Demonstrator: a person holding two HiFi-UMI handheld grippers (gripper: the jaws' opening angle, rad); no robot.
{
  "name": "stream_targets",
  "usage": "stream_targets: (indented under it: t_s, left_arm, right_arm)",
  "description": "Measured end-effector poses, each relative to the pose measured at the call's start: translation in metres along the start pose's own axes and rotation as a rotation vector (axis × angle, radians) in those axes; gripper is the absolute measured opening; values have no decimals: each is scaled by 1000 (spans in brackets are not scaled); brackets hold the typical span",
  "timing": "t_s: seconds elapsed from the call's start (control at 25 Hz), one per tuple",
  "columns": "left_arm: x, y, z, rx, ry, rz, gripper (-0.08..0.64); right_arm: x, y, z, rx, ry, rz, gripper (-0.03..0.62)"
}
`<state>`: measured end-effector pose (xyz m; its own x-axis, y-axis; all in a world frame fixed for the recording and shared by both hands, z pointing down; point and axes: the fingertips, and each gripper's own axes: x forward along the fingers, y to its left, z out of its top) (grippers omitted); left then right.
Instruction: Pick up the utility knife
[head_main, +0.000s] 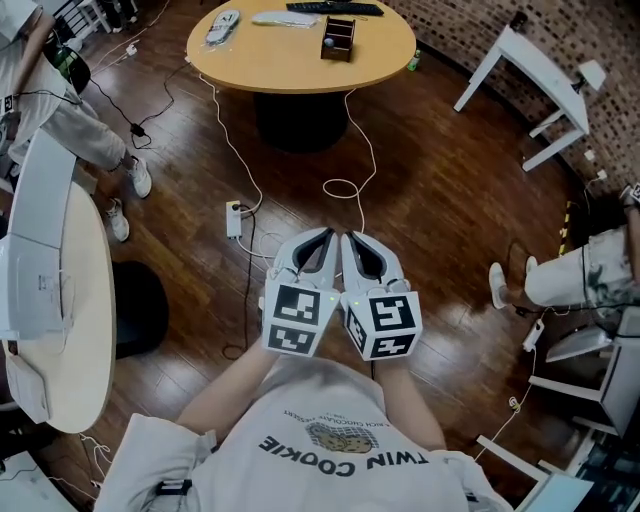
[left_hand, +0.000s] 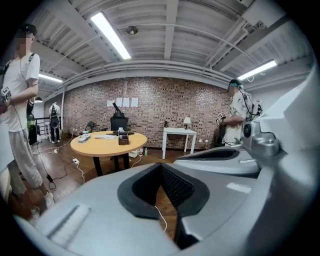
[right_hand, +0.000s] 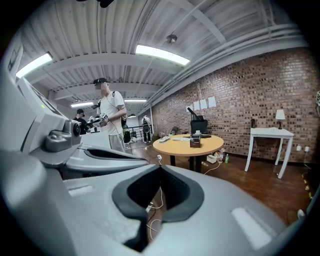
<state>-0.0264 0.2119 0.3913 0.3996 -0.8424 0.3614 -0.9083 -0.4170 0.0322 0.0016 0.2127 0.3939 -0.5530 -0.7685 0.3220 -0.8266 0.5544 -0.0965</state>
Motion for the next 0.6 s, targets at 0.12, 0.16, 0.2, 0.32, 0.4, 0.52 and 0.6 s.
stream_targets:
  t_s: [0.12, 0.16, 0.2, 0.32, 0.4, 0.52, 0.6]
  left_arm:
    - [8, 25, 6, 2, -1, -17, 6]
    - [10, 33, 8, 3, -2, -20, 6]
    - [13, 41, 10, 3, -4, -24, 6]
    - [21, 60, 16, 4, -12, -37, 6]
    - [26, 72, 19, 1, -17, -47, 6]
    - [33, 87, 19, -1, -14, -59, 6]
    - [39, 93, 20, 1, -8, -68, 6]
  right_arm:
    - [25, 6, 10, 3, 4, -12, 2]
    - [33, 8, 13, 3, 3, -14, 2]
    - [40, 10, 16, 2, 3, -16, 2]
    - [61, 12, 25, -6, 3, -29, 2]
    - [74, 12, 29, -10, 2, -38, 2]
    - [89, 13, 34, -1, -1, -51, 2]
    - [97, 11, 36, 7, -1, -60, 2]
